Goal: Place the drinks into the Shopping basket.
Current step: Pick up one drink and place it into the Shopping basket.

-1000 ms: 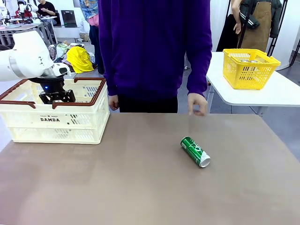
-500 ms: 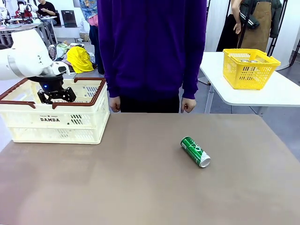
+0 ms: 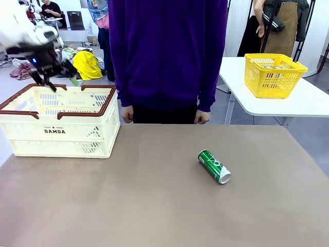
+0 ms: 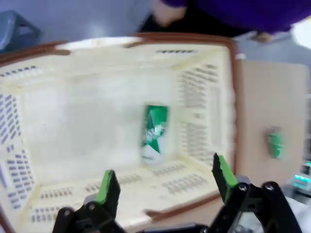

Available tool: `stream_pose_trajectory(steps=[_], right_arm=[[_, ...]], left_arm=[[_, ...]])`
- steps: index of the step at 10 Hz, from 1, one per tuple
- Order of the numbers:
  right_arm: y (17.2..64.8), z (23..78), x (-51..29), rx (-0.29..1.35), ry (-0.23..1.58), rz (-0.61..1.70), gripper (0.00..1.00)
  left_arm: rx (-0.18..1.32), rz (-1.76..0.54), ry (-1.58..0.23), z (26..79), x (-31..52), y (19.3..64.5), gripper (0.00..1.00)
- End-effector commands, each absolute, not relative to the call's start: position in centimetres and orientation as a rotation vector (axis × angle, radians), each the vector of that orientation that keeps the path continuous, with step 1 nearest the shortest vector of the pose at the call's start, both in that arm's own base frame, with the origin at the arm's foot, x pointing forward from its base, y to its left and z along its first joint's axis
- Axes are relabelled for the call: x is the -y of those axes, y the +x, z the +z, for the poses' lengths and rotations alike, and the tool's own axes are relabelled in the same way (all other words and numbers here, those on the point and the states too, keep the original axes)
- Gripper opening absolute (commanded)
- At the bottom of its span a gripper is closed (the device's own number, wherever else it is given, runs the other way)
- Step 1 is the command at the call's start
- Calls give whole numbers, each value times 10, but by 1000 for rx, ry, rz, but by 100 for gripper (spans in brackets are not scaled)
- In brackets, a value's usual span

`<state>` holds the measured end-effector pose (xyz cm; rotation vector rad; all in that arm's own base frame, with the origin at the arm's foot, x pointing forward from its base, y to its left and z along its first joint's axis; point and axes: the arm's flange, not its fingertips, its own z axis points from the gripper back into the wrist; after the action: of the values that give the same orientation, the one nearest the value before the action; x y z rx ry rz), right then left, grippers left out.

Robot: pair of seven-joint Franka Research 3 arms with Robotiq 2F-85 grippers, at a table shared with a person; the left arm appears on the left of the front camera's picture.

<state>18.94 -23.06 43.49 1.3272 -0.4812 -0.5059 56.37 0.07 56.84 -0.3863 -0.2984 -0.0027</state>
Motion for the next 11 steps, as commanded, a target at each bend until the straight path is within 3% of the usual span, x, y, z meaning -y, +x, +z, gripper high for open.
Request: stream_pose_trajectory(steps=[1,5,7,9,11], right_arm=[[190,438,231,503,1348,-499,100],[190,438,231,503,1348,-499,100],[190,438,231,503,1348,-499,100],[190,438,231,503,1348,-499,100],[190,438,231,503,1348,-499,100]], left_arm=[[262,30,-625,596,-24,535,100],[163,2,-1040,599,-125,457,100],[184,40,-1232,573,-184,436,100],[209,100,-1384,560,-240,441,100],[130,5,-1299,544,-245,484,100]])
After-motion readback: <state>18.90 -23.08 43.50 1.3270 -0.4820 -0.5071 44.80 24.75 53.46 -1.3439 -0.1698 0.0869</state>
